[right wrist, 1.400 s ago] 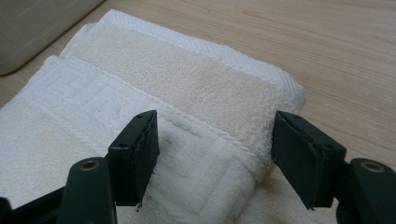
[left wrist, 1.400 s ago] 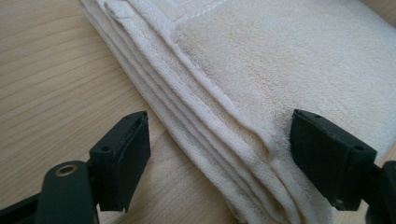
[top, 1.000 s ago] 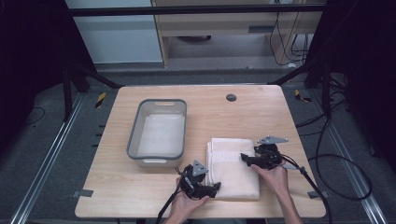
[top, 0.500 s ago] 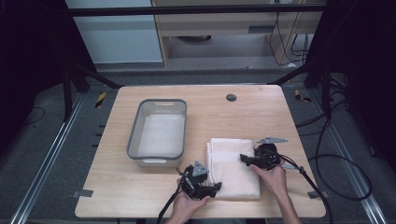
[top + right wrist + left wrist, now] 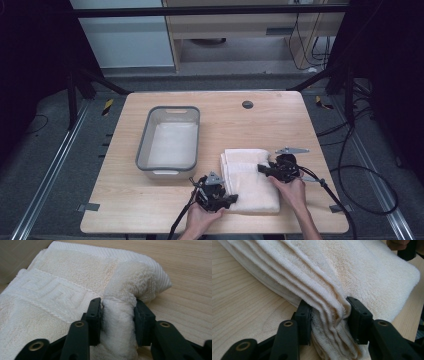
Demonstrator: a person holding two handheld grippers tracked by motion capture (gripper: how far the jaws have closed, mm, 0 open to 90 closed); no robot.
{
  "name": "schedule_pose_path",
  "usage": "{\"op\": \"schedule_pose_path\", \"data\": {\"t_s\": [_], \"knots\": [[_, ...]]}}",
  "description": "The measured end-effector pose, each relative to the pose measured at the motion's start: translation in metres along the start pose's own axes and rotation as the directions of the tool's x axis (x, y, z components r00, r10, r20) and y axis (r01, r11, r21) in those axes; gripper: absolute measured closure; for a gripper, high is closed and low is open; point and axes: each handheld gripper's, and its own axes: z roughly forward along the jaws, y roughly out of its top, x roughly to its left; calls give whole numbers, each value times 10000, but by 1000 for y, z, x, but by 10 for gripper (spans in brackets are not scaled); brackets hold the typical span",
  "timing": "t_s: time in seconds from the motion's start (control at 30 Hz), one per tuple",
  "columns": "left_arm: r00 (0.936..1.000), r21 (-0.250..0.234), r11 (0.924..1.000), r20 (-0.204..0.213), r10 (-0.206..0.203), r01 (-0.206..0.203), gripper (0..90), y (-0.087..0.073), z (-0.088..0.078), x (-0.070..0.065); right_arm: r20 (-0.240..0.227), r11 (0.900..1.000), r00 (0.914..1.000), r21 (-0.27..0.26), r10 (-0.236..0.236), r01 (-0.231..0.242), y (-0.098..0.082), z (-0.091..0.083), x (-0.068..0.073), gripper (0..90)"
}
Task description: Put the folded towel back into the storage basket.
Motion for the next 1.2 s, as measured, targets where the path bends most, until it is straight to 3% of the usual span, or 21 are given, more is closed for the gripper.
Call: {"op": "schedule_pose_path", "data": {"t_s": [0.23, 0.47, 0.73, 0.93, 1.07, 1.2], "knots": [[10000, -100, 9999, -19, 18, -18, 675, 2, -4, -2, -160, 9995, 9994, -84, 302, -304, 2, -4, 0, 687], [10000, -323, 9995, -45, 69, -71, 697, 3, -15, -4, -467, 9985, 9982, -370, 383, -401, 6, -16, 1, 694], [9998, -614, 9980, -154, 113, -122, 697, 7, -35, -6, -718, 9950, 9974, -998, -5, -67, 13, -29, 14, 694], [9984, -809, 9957, -375, 430, -459, 696, 12, -45, -12, -724, 9888, 9970, -1481, -264, 155, 17, -39, 20, 694], [9967, -953, 9932, -513, 627, -674, 695, 16, -51, -17, -904, 9846, 9958, -1747, -168, 8, 19, -46, 21, 694], [9933, -1039, 9902, -780, 852, -931, 693, 19, -56, -21, -783, 9798, 9960, -1985, -427, 264, 24, -51, 26, 693]]}}
